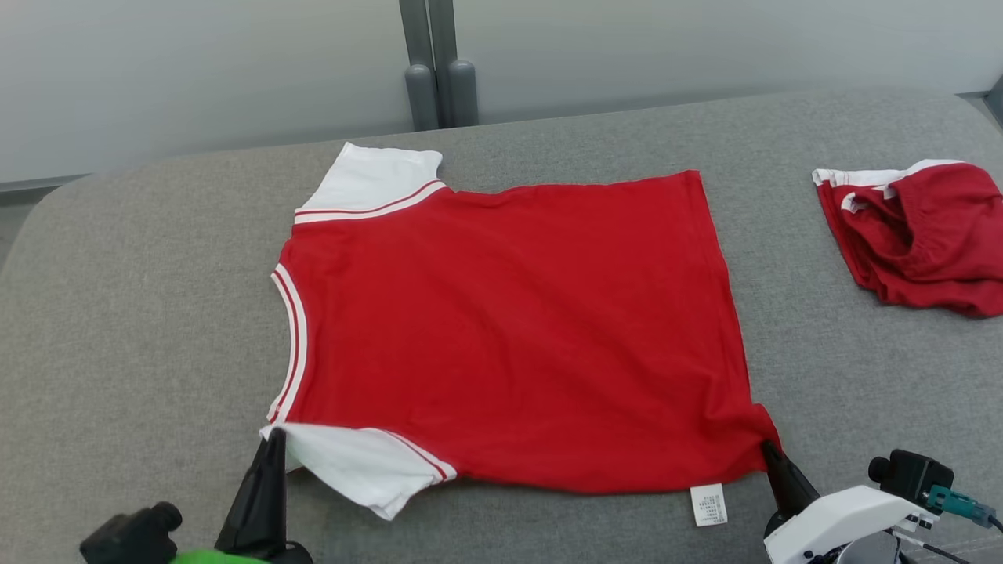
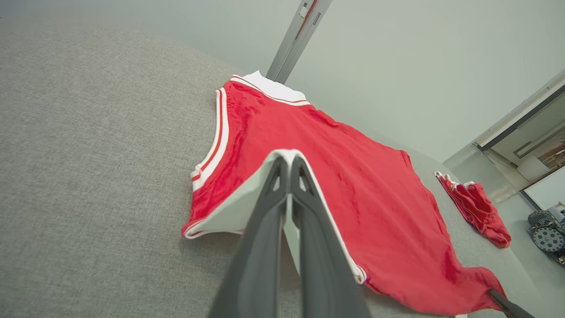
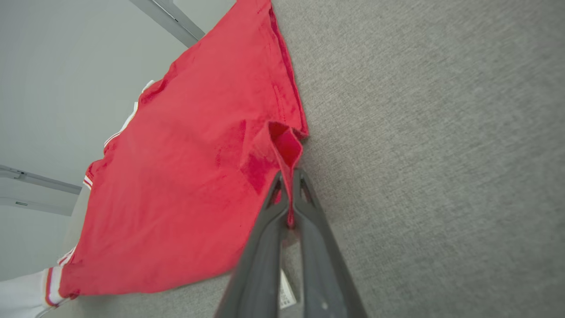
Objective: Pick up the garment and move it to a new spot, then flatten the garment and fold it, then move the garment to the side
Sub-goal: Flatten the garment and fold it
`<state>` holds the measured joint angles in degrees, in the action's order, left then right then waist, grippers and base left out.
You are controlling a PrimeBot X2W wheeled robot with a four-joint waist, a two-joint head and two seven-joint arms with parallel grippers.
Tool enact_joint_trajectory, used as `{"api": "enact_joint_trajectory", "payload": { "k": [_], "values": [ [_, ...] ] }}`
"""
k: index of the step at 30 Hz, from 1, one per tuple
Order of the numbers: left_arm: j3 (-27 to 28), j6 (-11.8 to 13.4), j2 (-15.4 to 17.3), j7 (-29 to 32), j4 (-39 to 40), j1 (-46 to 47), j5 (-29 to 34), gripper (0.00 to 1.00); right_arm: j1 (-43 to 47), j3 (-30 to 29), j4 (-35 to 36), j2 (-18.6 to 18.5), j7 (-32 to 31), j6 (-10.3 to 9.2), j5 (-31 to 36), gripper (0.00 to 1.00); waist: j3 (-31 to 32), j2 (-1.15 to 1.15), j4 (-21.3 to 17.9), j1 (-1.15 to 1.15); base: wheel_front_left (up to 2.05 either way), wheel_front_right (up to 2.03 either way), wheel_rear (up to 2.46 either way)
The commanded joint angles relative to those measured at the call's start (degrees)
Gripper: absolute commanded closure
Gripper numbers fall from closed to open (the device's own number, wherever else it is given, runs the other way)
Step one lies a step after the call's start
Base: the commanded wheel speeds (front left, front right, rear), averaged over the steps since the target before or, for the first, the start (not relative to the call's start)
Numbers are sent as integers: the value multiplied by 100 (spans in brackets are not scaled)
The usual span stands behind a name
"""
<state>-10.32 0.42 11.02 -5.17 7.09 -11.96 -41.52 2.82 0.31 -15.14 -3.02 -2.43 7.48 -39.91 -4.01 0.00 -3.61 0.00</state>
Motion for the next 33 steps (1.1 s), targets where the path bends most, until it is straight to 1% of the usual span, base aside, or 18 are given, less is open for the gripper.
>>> {"api": "enact_joint_trajectory", "payload": {
  "k": [1,8,14,22,27,33],
  "values": [
    [13,-47,-17,-50,-85,232,26,100,-112,7,-44,1,13,2,-176,100,-42,0,-10,0,0,0,0],
    [34,-200,-37,-215,-902,1345,122,100,-456,144,-132,8,144,2,-1132,100,-225,0,-42,0,0,0,0],
    [65,-307,-89,-476,-1843,2278,220,100,-857,299,-270,8,333,2,-1671,100,-470,0,-152,0,0,0,0],
    [209,-449,-166,-855,-2951,3256,311,100,-1517,509,-589,7,671,2,-1936,100,-845,0,-296,0,0,0,0],
    [161,-526,-198,-944,-3405,3575,449,100,-1922,623,-922,7,813,2,-1746,100,-957,0,-337,0,0,0,0],
    [183,-600,-251,-987,-3693,3727,484,100,-2321,684,-1309,7,908,2,-1576,100,-1000,0,-314,0,0,0,0]
  ]
}}
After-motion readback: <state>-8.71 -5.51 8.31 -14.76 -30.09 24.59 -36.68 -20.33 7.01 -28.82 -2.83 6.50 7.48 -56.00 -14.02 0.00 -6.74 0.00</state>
